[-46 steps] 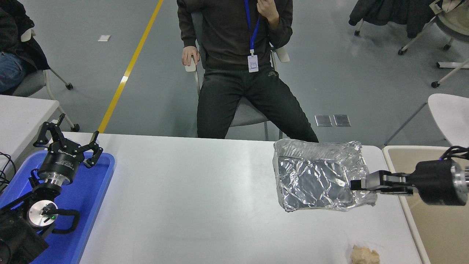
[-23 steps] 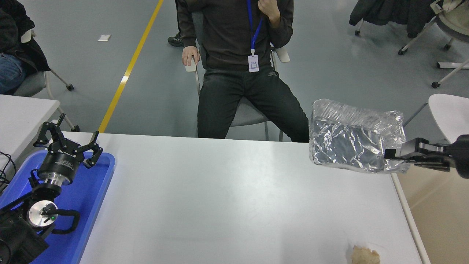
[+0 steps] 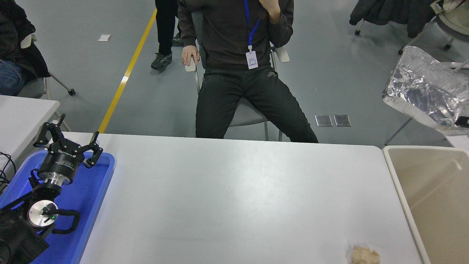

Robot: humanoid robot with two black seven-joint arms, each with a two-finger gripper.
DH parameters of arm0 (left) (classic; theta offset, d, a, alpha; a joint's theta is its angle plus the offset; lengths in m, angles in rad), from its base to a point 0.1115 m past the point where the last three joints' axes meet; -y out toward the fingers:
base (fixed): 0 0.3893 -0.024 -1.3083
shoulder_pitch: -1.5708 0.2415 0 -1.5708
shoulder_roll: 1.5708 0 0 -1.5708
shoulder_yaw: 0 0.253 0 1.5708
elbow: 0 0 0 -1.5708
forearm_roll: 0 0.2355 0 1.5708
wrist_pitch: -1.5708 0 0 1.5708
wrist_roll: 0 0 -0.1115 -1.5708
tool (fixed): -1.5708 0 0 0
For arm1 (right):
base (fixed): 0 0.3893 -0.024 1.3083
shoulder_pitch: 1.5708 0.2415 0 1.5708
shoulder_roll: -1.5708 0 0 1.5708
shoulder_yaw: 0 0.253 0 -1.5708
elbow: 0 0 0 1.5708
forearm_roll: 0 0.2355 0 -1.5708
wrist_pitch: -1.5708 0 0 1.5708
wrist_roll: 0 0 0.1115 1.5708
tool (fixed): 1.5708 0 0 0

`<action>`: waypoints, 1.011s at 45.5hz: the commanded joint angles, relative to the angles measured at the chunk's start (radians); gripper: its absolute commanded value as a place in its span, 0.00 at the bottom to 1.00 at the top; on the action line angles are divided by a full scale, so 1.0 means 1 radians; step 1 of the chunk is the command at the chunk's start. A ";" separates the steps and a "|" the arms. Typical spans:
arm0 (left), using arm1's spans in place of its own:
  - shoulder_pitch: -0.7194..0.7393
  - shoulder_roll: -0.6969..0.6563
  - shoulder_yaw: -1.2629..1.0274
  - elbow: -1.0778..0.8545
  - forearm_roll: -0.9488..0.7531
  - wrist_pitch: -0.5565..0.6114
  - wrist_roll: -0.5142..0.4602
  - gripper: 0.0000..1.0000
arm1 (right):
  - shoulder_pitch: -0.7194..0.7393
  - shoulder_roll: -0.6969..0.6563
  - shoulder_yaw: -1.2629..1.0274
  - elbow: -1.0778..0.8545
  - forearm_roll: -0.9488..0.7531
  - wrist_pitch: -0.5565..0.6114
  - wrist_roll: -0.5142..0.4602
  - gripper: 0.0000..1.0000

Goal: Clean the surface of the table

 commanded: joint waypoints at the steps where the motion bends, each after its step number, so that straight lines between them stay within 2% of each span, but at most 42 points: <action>1: 0.000 0.000 0.000 -0.001 0.000 0.000 0.001 1.00 | -0.059 0.017 -0.010 -0.139 0.097 -0.019 0.004 0.00; 11: 0.000 0.000 0.000 0.001 0.000 0.000 0.001 1.00 | -0.155 0.071 -0.014 -0.210 0.200 -0.075 0.002 0.00; 24: 0.000 0.000 0.000 -0.001 0.000 0.000 0.001 1.00 | -0.255 0.190 -0.014 -0.421 0.286 -0.098 -0.004 0.00; 32: 0.000 0.000 0.000 -0.001 0.000 0.000 0.001 1.00 | -0.272 0.276 -0.014 -0.638 0.309 -0.085 0.001 0.00; 41: 0.000 0.000 0.000 -0.001 0.000 0.000 -0.001 1.00 | -0.283 0.339 -0.044 -0.716 0.310 -0.098 -0.002 0.00; 46: 0.000 0.000 0.000 0.001 0.000 0.000 -0.001 1.00 | -0.280 0.405 -0.066 -0.842 0.310 -0.099 -0.005 0.00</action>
